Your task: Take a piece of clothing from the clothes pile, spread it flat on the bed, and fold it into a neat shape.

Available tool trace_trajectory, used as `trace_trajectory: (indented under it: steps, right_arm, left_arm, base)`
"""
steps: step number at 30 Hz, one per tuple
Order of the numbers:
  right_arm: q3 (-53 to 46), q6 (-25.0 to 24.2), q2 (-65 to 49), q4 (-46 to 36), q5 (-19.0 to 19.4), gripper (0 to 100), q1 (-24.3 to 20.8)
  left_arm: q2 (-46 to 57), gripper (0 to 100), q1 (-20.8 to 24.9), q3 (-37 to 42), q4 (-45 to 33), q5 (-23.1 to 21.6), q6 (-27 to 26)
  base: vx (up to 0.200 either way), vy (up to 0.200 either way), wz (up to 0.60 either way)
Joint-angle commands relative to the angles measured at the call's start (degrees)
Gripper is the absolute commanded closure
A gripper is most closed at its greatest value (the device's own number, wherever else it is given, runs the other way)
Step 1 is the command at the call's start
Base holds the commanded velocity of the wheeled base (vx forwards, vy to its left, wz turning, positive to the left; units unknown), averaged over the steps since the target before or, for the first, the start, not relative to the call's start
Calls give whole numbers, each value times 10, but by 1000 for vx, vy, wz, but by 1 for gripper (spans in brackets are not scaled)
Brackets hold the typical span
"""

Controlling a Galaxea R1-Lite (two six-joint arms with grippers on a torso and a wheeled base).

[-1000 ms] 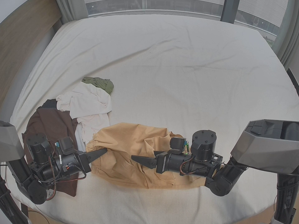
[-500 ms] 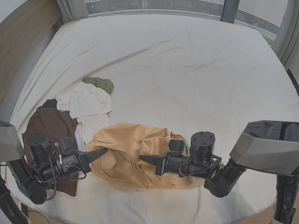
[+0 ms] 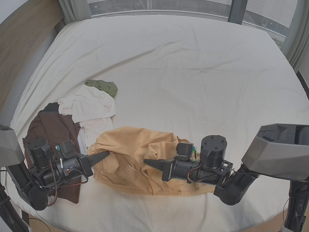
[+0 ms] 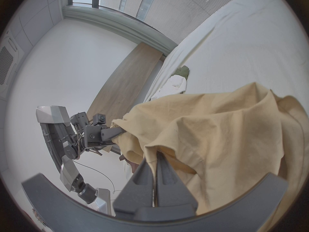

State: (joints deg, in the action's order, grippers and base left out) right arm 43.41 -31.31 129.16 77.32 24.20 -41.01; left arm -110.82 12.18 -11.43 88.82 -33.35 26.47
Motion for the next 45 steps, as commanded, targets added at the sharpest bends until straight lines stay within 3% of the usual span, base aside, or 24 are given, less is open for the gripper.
trace_trajectory:
  steps: [1, 15, 17, 20, 27, 33, 40, 45]
  right_arm:
    - [-20, 0, -44, 5, 1, 100, 8]
    - [-33, 1, -119, 7, 4, 100, 70]
    - [-54, 0, -157, 7, 7, 100, 89]
    - [-70, 0, -168, 15, 10, 100, 96]
    - [-116, -39, -187, 104, 26, 100, 138]
    - [-141, -52, -211, 108, 59, 100, 177]
    - [-138, -59, -212, 108, 63, 100, 182]
    - [-139, -60, -211, 108, 68, 100, 190]
  left_arm:
    - [21, 100, -2, 1, 0, 0, 2]
    - [59, 100, -18, -31, 0, -1, 14]
    - [94, 100, -34, -49, 0, -3, 68]
    - [101, 100, -40, -57, 0, -3, 88]
    - [98, 100, -42, -61, 0, -2, 91]
    - [96, 100, -42, -61, 0, -3, 92]
    - [102, 100, -37, -61, 0, -4, 96]
    - [100, 100, -35, -62, -1, -51, 90]
  base:
    - [0, 0, 0]
    - [0, 0, 0]
    - [0, 0, 0]
    - [0, 0, 0]
    - [0, 0, 0]
    - [0, 0, 0]
    - [0, 0, 0]
    - [0, 0, 0]
